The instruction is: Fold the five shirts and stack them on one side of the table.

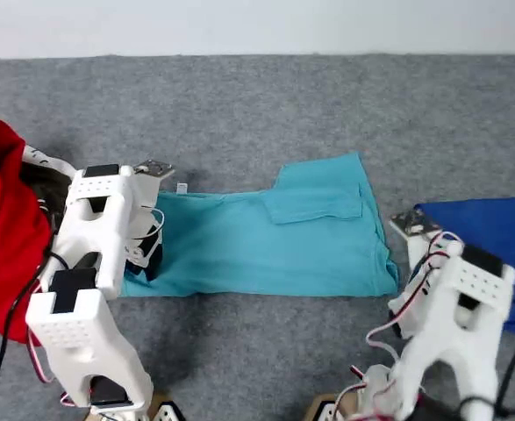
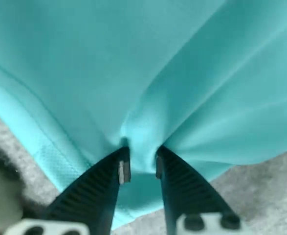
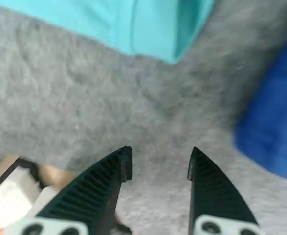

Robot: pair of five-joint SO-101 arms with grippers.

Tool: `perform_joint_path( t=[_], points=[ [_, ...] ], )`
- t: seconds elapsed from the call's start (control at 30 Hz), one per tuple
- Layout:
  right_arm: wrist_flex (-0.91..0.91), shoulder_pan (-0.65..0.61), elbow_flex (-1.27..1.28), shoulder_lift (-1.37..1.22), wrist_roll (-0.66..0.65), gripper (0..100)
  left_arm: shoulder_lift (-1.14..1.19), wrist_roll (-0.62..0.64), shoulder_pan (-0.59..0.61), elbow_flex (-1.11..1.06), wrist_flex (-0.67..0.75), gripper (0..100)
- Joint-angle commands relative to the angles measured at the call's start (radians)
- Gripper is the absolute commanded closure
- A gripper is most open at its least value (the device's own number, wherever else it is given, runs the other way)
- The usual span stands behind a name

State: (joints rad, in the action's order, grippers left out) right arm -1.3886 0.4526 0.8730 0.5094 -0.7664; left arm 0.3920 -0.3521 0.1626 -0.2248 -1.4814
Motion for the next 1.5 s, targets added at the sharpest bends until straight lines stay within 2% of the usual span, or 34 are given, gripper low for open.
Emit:
perform_joint_path(
  t=[0.0, 0.27, 0.43, 0.6, 0.9, 1.23, 1.47],
  points=[
    [-0.016, -0.013, -0.026, 0.119, 0.028, 80.1, -0.057, -0.011, 0.009, -0.001, -0.015, 91],
    [-0.015, -0.234, -0.180, 0.113, 0.176, 80.1, -0.276, -0.008, -0.094, 0.002, -0.020, 90],
    [0.062, -0.338, -0.245, -0.015, 0.196, 80.1, -0.333, -0.003, -0.130, -0.002, 0.005, 90],
    [0.213, -0.341, -0.245, -0.199, 0.221, 80.1, -0.247, -0.003, -0.115, -0.002, 0.028, 90],
    [0.358, -0.338, -0.242, -0.423, 0.221, 80.1, -0.005, -0.003, -0.114, -0.002, 0.118, 91],
    [0.489, -0.337, -0.032, -0.446, 0.215, 80.1, 0.023, -0.003, -0.114, -0.010, 0.072, 91],
    [0.527, -0.229, 0.026, -0.440, 0.186, 80.1, 0.021, -0.011, -0.114, -0.097, 0.071, 91]
  ],
)
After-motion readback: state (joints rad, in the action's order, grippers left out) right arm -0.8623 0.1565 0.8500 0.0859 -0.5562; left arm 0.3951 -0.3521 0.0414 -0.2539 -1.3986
